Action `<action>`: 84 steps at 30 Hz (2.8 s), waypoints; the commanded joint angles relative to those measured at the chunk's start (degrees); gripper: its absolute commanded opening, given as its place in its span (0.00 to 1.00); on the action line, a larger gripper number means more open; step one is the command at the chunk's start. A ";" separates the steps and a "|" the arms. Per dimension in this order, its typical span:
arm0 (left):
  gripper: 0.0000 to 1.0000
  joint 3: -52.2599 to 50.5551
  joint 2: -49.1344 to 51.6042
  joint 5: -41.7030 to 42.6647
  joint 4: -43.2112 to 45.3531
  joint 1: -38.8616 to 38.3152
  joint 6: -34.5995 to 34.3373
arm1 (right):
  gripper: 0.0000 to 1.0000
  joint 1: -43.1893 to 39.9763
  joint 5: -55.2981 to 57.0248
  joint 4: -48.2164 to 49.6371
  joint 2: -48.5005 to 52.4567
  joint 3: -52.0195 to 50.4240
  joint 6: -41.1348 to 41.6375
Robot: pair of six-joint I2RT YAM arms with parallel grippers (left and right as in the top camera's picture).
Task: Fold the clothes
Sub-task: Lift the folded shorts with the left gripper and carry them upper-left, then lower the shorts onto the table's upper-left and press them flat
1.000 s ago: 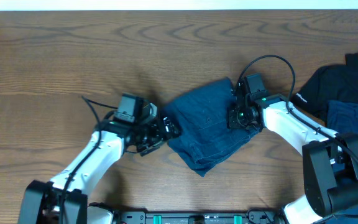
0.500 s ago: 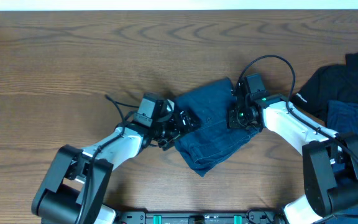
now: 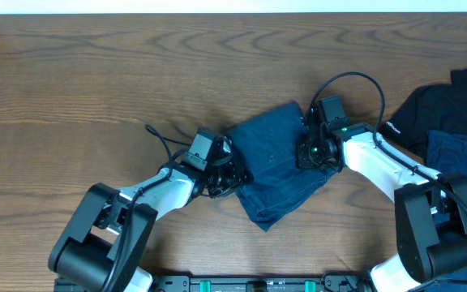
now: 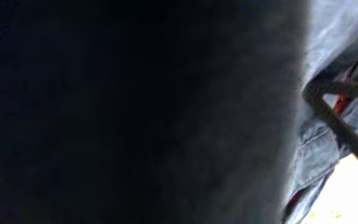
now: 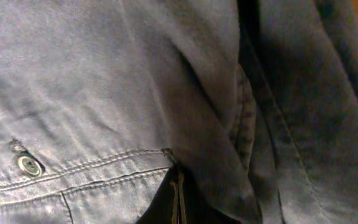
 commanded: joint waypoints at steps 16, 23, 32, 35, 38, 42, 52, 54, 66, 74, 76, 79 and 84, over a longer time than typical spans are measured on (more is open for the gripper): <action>0.06 13.92 -26.80 5.90 -5.81 22.29 14.58 | 0.04 -5.53 -0.24 -7.39 -23.54 7.30 -0.74; 0.06 16.61 -23.78 8.72 -1.60 39.43 20.37 | 0.03 -5.46 -0.26 -7.39 -24.37 7.37 0.68; 0.06 16.59 -5.46 9.81 -7.85 54.97 33.42 | 0.02 -5.46 -0.42 -7.58 -24.37 7.37 0.90; 0.06 16.59 0.85 9.97 -8.44 57.37 33.33 | 0.02 -5.46 -0.42 -7.87 -24.37 7.37 0.90; 0.06 16.59 4.92 9.88 -8.90 58.84 33.33 | 0.02 -5.46 -0.42 -7.87 -24.37 7.37 0.92; 0.11 16.59 6.67 4.66 -10.62 59.74 33.29 | 0.02 -5.46 -0.39 -7.80 -24.37 7.37 0.94; 0.22 16.59 6.69 -3.32 -10.23 58.47 24.48 | 0.02 -5.46 -0.39 -7.69 -24.37 7.37 1.14; 0.47 16.59 6.69 -5.46 -13.92 57.72 20.79 | 0.02 -5.46 -0.39 -7.87 -24.37 7.37 1.11; 0.98 17.86 1.73 -0.72 -32.11 56.57 36.26 | 0.02 -5.38 -0.42 -8.90 -24.37 7.37 1.11; 0.98 21.70 -16.72 -8.04 -44.74 53.90 49.72 | 0.03 -5.38 -0.39 -8.15 -24.37 7.37 1.11; 0.77 21.70 -18.75 -11.41 -44.30 51.76 51.45 | 0.03 -5.38 -0.39 -7.74 -24.37 7.37 1.14; 0.21 21.46 -17.31 -15.67 -39.76 47.28 57.79 | 0.03 -5.38 -0.35 -7.23 -24.37 7.37 2.01; 0.07 21.46 -9.16 -23.78 -31.21 43.47 63.65 | 0.05 -5.38 -0.33 -7.28 -24.37 7.37 2.40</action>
